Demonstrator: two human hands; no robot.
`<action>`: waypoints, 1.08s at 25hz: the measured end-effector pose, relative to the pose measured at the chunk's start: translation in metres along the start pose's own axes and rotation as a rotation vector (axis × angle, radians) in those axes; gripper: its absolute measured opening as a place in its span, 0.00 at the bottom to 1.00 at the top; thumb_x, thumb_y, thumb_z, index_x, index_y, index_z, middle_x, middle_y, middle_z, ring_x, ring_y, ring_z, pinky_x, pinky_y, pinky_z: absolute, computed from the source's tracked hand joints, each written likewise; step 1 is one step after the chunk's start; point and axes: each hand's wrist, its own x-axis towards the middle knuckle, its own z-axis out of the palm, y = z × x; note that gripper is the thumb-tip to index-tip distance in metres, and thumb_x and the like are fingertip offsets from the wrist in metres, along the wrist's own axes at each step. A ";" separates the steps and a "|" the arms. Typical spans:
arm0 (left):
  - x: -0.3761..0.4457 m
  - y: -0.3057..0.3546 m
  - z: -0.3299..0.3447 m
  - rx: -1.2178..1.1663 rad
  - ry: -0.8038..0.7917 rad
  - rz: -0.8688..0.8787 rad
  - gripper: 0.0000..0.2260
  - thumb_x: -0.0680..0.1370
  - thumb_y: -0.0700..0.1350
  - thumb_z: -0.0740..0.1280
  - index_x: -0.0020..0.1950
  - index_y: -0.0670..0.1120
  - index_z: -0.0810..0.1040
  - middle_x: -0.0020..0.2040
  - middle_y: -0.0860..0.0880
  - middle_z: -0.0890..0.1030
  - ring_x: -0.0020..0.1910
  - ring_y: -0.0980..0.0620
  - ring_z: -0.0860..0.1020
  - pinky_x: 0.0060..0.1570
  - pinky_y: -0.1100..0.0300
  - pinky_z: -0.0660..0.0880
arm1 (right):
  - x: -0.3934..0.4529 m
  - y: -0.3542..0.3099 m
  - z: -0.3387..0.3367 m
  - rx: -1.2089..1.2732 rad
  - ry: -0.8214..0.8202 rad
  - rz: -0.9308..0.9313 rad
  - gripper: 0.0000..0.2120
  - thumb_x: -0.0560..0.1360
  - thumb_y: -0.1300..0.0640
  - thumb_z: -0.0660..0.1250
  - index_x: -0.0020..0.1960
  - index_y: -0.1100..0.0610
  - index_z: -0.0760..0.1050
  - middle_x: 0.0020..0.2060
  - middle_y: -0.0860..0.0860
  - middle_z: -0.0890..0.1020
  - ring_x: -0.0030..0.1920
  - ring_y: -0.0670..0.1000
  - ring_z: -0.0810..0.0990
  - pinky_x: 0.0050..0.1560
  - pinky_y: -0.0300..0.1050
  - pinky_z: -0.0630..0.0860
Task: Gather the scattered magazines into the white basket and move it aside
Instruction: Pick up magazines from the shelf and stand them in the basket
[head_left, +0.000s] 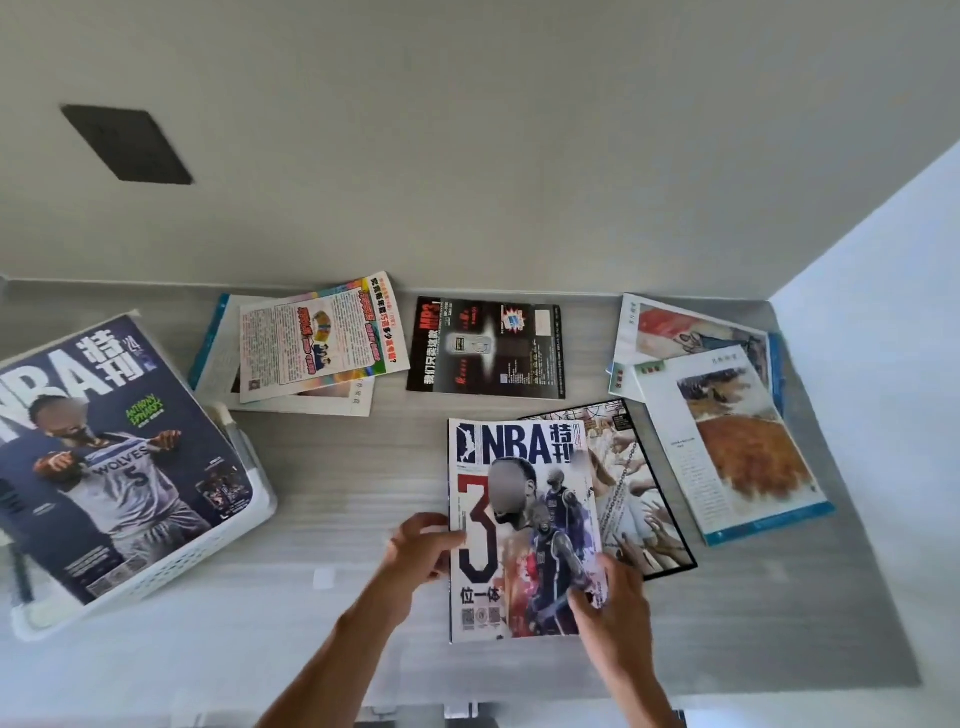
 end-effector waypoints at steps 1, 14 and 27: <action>-0.002 0.000 0.006 0.035 -0.035 0.018 0.14 0.71 0.43 0.74 0.56 0.47 0.79 0.39 0.49 0.83 0.35 0.53 0.79 0.31 0.63 0.75 | 0.007 0.005 -0.005 -0.047 -0.027 0.033 0.18 0.73 0.54 0.71 0.61 0.55 0.73 0.59 0.53 0.73 0.49 0.53 0.79 0.44 0.45 0.78; -0.064 0.017 -0.088 -0.157 -0.207 0.784 0.12 0.77 0.44 0.69 0.56 0.39 0.77 0.45 0.30 0.79 0.39 0.38 0.77 0.39 0.40 0.75 | 0.067 -0.098 -0.017 0.861 -0.487 -0.046 0.21 0.67 0.59 0.76 0.55 0.58 0.71 0.33 0.55 0.82 0.28 0.51 0.77 0.26 0.44 0.73; -0.109 -0.001 -0.211 -0.102 0.587 0.736 0.07 0.75 0.36 0.69 0.49 0.47 0.82 0.43 0.54 0.87 0.41 0.55 0.85 0.39 0.57 0.82 | 0.009 -0.245 0.029 0.569 -0.389 -0.614 0.08 0.77 0.46 0.66 0.48 0.51 0.79 0.40 0.54 0.84 0.41 0.55 0.83 0.46 0.50 0.80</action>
